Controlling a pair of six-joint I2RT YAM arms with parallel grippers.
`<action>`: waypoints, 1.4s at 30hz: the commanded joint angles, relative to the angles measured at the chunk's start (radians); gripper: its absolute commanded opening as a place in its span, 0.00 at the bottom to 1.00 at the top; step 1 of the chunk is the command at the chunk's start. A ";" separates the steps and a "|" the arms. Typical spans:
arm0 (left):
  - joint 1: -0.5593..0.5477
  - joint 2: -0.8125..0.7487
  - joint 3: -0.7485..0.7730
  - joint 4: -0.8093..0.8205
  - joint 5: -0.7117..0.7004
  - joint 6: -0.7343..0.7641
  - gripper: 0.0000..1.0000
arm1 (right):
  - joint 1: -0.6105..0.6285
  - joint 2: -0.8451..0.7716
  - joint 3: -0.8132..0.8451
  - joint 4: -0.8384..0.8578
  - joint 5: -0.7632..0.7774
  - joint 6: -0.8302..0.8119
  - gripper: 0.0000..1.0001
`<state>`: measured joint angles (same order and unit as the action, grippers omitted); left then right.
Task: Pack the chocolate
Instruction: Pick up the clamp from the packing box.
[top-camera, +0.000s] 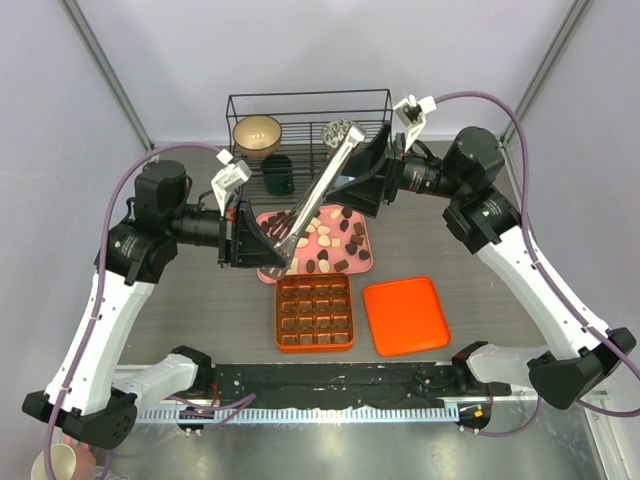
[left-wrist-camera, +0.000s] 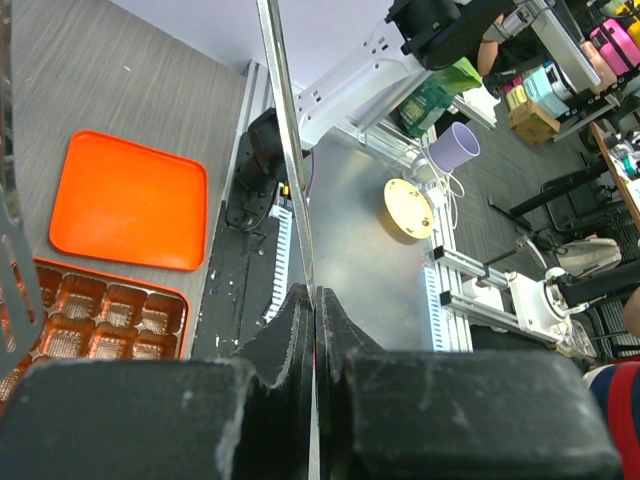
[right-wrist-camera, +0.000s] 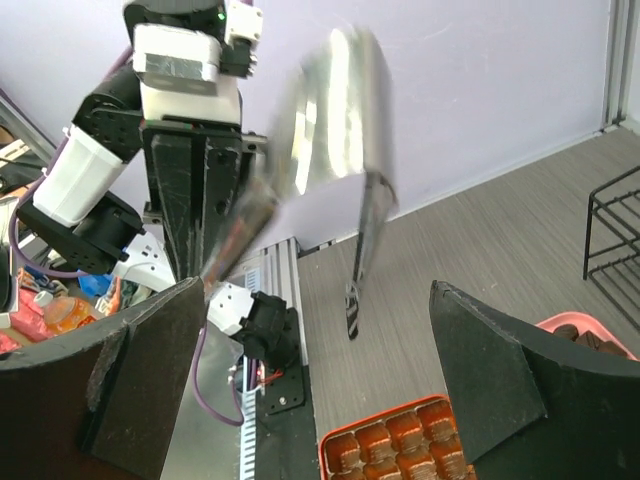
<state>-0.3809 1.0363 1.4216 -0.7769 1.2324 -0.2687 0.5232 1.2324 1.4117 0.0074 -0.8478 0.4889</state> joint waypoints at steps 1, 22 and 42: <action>0.004 -0.019 -0.009 0.008 0.006 0.025 0.04 | -0.003 -0.007 0.069 0.081 -0.002 0.028 0.99; 0.005 -0.021 -0.035 0.005 -0.007 0.046 0.05 | 0.049 0.084 -0.007 0.226 -0.053 0.172 0.88; 0.004 -0.028 -0.027 -0.094 -0.065 0.160 0.11 | 0.084 0.052 -0.071 0.171 -0.004 0.158 0.56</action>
<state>-0.3809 1.0225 1.3624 -0.8413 1.1786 -0.1814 0.6014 1.3277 1.3499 0.1795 -0.8707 0.6548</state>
